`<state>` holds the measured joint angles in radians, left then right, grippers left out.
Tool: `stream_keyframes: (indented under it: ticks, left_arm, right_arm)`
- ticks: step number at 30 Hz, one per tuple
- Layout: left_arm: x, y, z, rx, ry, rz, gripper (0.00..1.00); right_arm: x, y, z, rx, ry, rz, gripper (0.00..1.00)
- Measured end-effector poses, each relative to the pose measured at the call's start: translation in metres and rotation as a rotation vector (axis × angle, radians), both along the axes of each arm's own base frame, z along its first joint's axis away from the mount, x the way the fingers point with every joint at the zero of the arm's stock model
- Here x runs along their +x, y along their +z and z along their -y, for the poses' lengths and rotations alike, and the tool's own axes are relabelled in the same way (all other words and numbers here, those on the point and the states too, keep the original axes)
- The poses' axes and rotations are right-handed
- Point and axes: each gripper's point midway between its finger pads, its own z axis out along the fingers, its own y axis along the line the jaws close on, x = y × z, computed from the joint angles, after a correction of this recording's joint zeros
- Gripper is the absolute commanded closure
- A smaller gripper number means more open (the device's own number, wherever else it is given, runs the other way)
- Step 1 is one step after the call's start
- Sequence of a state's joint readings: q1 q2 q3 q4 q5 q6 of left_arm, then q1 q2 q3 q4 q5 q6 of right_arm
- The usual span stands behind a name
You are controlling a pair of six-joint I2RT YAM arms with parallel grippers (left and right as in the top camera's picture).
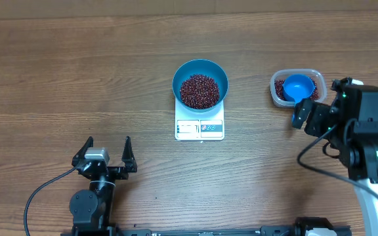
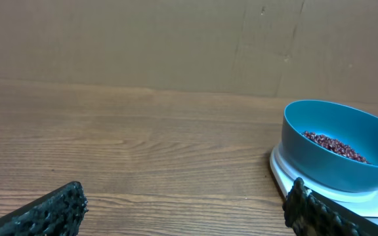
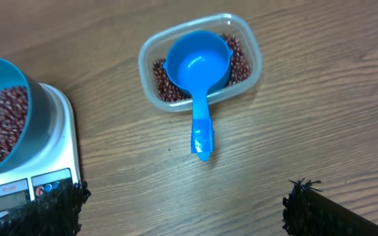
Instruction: Scoop item into bowl and weigh 150g on scale
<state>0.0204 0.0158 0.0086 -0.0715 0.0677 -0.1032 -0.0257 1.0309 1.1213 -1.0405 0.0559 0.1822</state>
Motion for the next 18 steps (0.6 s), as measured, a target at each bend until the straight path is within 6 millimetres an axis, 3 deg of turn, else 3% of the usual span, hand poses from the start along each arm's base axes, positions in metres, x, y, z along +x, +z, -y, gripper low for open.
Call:
stream_keyframes:
  ticks: [12,18]
  left_arm:
    - [0.000,0.000,0.000,0.000,0.000,0.000,0.00]
    - [0.000,0.000,0.000,0.000,0.000,0.000,0.00]
  right_arm:
    - [-0.045,0.073,0.000,-0.012,-0.004,0.312,0.00]
    - [-0.064,0.115,0.000,-0.021,-0.009,0.602,0.00]
